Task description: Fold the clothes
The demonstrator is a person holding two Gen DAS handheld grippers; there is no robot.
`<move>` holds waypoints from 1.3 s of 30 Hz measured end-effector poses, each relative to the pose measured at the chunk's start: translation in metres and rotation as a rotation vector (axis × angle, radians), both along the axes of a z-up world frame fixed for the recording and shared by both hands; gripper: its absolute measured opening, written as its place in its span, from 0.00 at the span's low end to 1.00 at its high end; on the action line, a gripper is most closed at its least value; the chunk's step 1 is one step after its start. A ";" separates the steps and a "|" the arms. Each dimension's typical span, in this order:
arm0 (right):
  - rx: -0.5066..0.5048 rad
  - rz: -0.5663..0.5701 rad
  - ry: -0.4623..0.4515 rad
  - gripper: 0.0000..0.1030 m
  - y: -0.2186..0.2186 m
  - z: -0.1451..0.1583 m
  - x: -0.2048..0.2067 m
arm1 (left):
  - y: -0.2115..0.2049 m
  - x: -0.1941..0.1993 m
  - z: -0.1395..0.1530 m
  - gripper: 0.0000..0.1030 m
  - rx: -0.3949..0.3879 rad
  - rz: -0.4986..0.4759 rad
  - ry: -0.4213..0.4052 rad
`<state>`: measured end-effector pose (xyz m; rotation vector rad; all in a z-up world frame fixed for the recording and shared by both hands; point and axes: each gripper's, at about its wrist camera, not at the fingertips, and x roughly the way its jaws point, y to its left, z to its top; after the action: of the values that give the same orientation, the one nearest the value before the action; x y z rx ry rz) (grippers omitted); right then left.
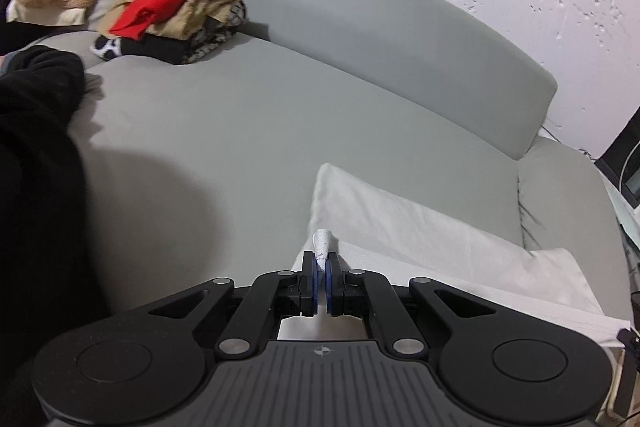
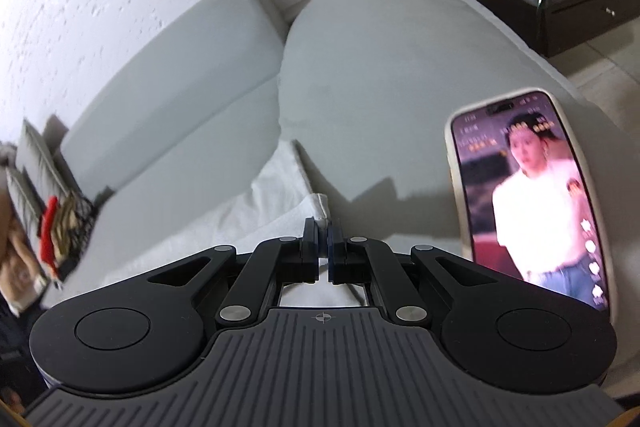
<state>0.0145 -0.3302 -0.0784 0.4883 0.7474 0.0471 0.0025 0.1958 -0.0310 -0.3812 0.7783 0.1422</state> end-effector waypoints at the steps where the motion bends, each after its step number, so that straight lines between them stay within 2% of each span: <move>1: -0.019 0.007 0.002 0.03 0.003 -0.001 -0.002 | 0.000 -0.004 -0.002 0.03 0.013 0.004 0.001; 5: -0.044 0.012 0.048 0.05 0.006 -0.006 -0.005 | -0.002 -0.008 -0.013 0.04 0.056 0.015 0.034; 7: -0.048 -0.006 0.090 0.27 0.003 -0.003 -0.008 | -0.005 -0.009 -0.018 0.13 0.102 0.029 0.090; 8: -0.057 -0.032 0.099 0.33 0.001 0.002 -0.013 | -0.006 -0.009 -0.019 0.17 0.125 0.040 0.122; 9: -0.056 -0.044 0.090 0.39 -0.001 0.009 -0.020 | -0.006 -0.012 -0.018 0.27 0.150 0.053 0.152; 10: -0.055 -0.043 0.070 0.39 -0.001 0.016 -0.025 | -0.007 -0.016 -0.014 0.33 0.179 0.069 0.167; 11: -0.054 -0.042 0.051 0.39 -0.001 0.023 -0.030 | -0.010 -0.024 -0.008 0.39 0.201 0.073 0.143; 12: -0.053 -0.036 0.036 0.39 0.000 0.029 -0.034 | -0.013 -0.031 -0.001 0.39 0.222 0.078 0.120; 13: -0.058 0.013 0.071 0.39 0.010 0.028 -0.024 | -0.017 -0.037 0.005 0.39 0.239 0.077 0.095; 15: -0.067 0.111 0.142 0.41 0.030 0.026 -0.005 | -0.027 -0.037 0.013 0.39 0.222 0.013 0.025; 16: -0.071 0.160 0.177 0.47 0.040 0.025 0.004 | -0.035 -0.030 0.013 0.39 0.198 -0.051 0.005; 19: -0.130 0.235 0.240 0.47 0.078 0.014 0.034 | -0.071 0.004 -0.002 0.39 0.159 -0.248 0.037; 22: -0.206 0.278 0.277 0.45 0.113 0.004 0.057 | -0.110 0.031 -0.020 0.39 0.207 -0.372 0.076; 23: -0.229 0.285 0.284 0.44 0.123 0.002 0.062 | -0.115 0.034 -0.023 0.39 0.209 -0.382 0.084; 26: -0.299 0.312 0.212 0.44 0.142 0.008 0.066 | -0.130 0.044 -0.033 0.39 0.216 -0.413 0.106; 29: -0.316 0.324 0.196 0.47 0.147 0.008 0.069 | -0.139 0.052 -0.042 0.39 0.229 -0.440 0.126; 32: -0.310 0.385 0.321 0.50 0.147 -0.013 0.077 | -0.139 0.053 -0.051 0.38 0.226 -0.452 0.155; 36: -0.264 0.411 0.463 0.51 0.133 -0.024 0.056 | -0.138 0.043 -0.050 0.35 0.199 -0.489 0.183; 38: -0.249 0.464 0.586 0.51 0.128 -0.022 0.040 | -0.135 0.034 -0.049 0.35 0.159 -0.531 0.272; 39: -0.236 0.493 0.596 0.49 0.124 -0.015 0.028 | -0.135 0.026 -0.050 0.34 0.120 -0.572 0.353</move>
<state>0.0428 -0.2057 -0.0938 0.0729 1.4287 0.2783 0.0288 0.0604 -0.0806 -0.0064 1.1921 -0.2877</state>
